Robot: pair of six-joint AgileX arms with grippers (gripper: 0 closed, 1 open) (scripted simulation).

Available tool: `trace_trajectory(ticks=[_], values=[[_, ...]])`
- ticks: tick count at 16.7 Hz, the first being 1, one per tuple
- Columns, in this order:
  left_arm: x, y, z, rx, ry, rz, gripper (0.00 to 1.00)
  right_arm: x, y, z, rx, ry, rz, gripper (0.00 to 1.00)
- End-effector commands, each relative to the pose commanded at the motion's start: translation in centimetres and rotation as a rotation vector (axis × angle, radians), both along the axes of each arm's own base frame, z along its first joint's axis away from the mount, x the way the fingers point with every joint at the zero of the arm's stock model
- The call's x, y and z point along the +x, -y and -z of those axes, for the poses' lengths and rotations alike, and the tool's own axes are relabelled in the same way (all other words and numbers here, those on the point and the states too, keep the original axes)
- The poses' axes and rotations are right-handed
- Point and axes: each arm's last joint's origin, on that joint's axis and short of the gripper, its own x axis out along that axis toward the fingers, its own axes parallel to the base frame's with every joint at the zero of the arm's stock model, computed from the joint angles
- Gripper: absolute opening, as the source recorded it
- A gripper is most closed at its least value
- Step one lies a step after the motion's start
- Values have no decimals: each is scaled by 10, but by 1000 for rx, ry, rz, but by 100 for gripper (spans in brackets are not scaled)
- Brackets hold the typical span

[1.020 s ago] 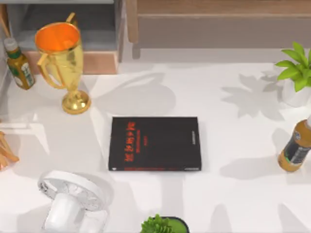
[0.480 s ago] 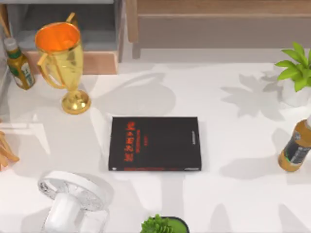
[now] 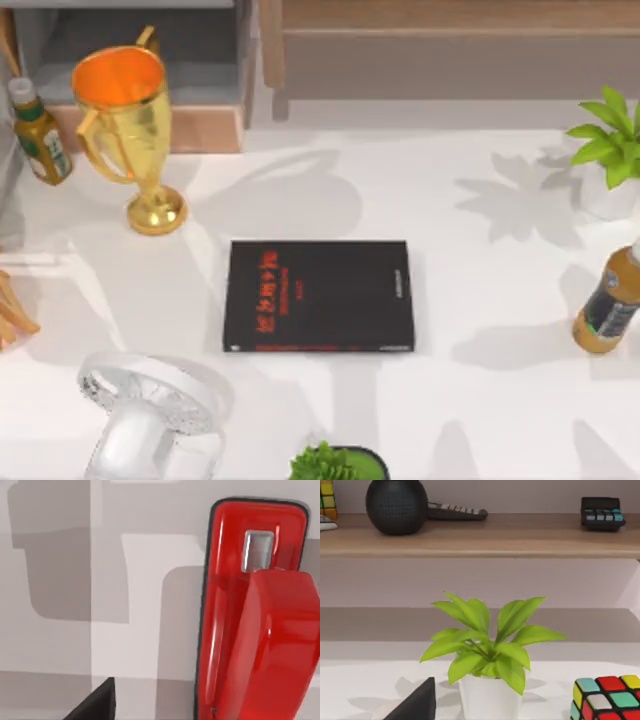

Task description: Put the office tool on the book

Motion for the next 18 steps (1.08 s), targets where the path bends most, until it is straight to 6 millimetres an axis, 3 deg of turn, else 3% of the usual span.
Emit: trace_trajectory(ticks=[7, 11, 18], values=[[8, -10, 24, -15, -5, 44, 100, 0, 0, 0, 0, 0, 0, 100], [9, -10, 26, -15, -6, 46, 100, 0, 0, 0, 0, 0, 0, 100], [9, -10, 26, -15, -6, 46, 47, 0, 0, 0, 0, 0, 0, 100]])
